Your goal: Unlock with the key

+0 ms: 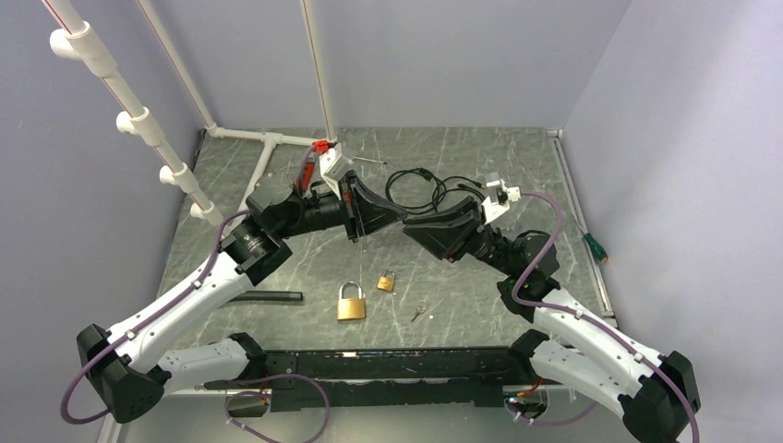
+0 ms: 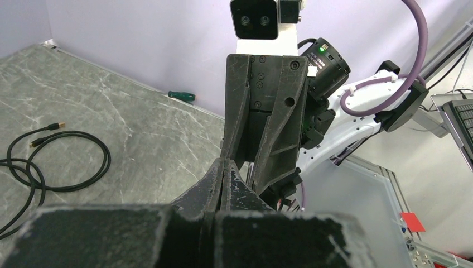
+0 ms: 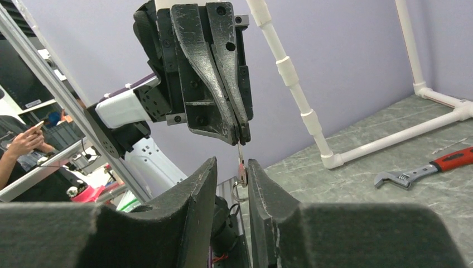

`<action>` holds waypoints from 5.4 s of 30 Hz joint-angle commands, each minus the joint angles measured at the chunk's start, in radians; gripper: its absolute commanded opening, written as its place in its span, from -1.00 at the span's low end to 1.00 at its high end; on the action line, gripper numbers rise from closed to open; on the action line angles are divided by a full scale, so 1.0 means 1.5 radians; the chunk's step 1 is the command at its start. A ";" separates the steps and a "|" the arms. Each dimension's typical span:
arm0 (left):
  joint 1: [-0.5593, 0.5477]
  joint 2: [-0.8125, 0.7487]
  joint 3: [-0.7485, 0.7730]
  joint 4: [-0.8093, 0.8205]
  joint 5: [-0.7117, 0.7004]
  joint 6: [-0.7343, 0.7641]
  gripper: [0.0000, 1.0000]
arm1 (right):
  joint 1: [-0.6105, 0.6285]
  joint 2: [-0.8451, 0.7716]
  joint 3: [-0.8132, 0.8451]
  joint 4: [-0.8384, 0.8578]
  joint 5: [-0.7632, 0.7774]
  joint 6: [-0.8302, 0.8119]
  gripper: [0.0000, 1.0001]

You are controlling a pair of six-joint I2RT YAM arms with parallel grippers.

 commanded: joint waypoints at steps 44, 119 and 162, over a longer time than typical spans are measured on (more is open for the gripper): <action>-0.001 -0.019 -0.052 0.117 -0.059 -0.047 -1.00 | 0.004 0.017 -0.007 0.070 -0.012 0.002 -0.69; -0.142 0.558 0.169 -0.563 -0.547 -0.023 0.41 | -0.025 -0.169 -0.013 -0.726 0.431 -0.083 -1.00; 0.020 0.379 0.124 -0.463 -0.392 -0.180 -1.00 | -0.025 -0.147 -0.052 -0.632 0.394 -0.038 -1.00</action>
